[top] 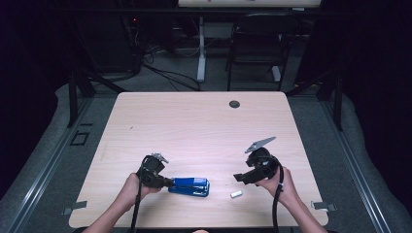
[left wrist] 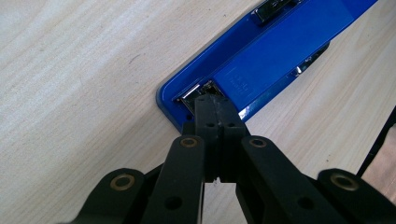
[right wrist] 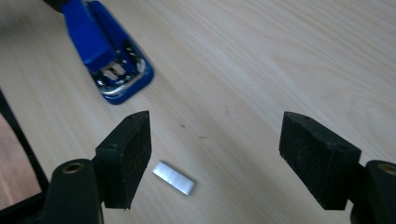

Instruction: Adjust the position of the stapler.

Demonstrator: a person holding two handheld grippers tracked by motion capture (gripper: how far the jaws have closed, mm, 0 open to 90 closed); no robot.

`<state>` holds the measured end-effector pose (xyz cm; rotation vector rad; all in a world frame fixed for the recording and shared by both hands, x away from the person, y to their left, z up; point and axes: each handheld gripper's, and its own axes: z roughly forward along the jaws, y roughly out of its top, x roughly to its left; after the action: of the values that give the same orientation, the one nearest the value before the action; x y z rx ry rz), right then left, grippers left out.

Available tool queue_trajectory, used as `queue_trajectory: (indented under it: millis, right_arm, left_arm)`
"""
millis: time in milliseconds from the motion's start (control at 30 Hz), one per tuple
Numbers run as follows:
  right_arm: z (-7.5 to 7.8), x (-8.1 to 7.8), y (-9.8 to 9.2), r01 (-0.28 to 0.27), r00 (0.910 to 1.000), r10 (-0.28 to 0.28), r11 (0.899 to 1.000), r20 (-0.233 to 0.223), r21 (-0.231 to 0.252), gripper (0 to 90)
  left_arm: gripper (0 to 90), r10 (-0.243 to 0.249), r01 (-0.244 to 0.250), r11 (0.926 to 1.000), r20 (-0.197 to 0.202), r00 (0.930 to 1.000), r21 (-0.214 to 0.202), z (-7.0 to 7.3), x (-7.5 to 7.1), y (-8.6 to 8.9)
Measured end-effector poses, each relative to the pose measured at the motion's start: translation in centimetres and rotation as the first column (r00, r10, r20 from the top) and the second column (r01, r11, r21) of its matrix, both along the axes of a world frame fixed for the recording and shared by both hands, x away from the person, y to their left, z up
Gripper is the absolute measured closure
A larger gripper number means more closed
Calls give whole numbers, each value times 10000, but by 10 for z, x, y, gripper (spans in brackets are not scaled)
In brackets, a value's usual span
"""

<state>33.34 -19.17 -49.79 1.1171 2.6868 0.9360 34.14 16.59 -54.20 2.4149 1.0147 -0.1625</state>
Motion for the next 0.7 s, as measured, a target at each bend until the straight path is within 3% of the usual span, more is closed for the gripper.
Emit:
queue_trajectory:
  millis: [167,200,233,300,333,400,433,467,700]
  right_arm:
    - [-6,-6,30,-1123,9935,1122,9937,-197,-50,348]
    - [8,-3,31,-1981,9756,1729,9588,-1351,-2038,361]
    - [-10,-5,40,-1470,9885,1460,9888,-381,-258,374]
    - [-16,-5,49,-1678,9847,1665,9856,-508,-218,386]
    - [-8,-3,50,-2319,9669,2155,9655,-1364,-1185,395]
    - [-15,-4,58,-2463,9636,2389,9679,-1197,-510,411]
    - [-21,-6,64,-2247,9732,2218,9733,-604,-465,424]
    - [-25,-6,71,-2506,9668,2460,9656,-686,-697,443]
    - [-34,-5,87,-2984,9531,2919,9505,-802,-865,522]
  left_arm:
    - [900,81,-81,10000,26,10000,13,0,-1,-1]
    - [900,102,-102,9999,34,9999,5,0,-1,-1]
    - [900,63,-63,10000,32,10000,13,0,-1,-1]
    - [900,74,-74,10000,38,10000,25,0,-1,-1]
    - [900,113,-113,9999,56,9999,4,0,-1,-1]
    - [900,119,-119,9999,37,9999,-16,0,-1,-1]
    - [900,124,-124,9999,41,9999,-19,0,-1,-1]
    - [900,133,-132,9999,25,9999,-48,0,-1,-2]
    - [900,14,-14,10000,33,10000,-89,-1,-1,-8]
